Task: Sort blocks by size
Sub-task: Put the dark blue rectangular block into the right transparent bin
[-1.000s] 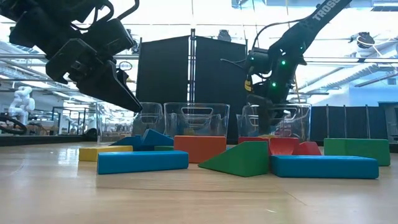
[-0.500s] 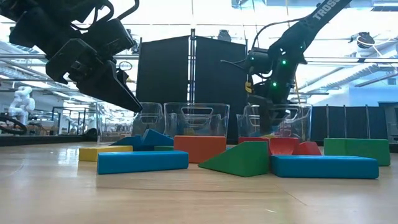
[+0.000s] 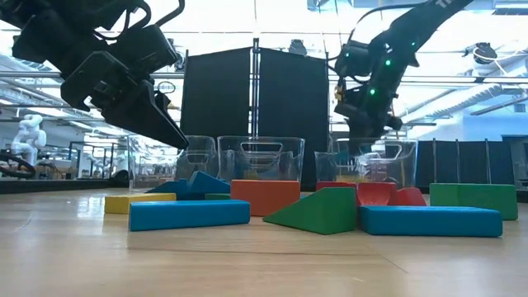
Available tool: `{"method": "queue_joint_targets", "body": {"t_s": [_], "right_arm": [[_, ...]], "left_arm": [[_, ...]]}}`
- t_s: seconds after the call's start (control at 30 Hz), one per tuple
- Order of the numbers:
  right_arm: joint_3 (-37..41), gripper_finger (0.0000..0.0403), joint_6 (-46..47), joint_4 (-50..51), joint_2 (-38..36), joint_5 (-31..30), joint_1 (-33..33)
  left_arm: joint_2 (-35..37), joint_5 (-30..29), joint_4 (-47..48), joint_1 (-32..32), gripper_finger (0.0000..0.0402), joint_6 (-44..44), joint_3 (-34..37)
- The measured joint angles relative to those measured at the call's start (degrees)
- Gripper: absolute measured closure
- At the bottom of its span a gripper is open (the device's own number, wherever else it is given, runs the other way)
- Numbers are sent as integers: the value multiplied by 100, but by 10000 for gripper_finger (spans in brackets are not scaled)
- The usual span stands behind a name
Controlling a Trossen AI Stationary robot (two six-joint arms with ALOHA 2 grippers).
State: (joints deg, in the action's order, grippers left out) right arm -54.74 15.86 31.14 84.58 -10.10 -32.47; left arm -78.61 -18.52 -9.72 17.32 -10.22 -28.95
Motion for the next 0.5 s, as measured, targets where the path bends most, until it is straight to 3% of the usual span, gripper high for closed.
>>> {"method": "queue_joint_targets", "body": {"t_s": [0.27, 0.5], "right_arm": [[0, 275, -2, -149, 56, 65, -23], [-7, 275, 56, -261, 522, 108, -177]], "left_arm": [[0, 2, -2, 0, 278, 0, 0], [0, 2, 3, 1, 278, -2, 0]]}}
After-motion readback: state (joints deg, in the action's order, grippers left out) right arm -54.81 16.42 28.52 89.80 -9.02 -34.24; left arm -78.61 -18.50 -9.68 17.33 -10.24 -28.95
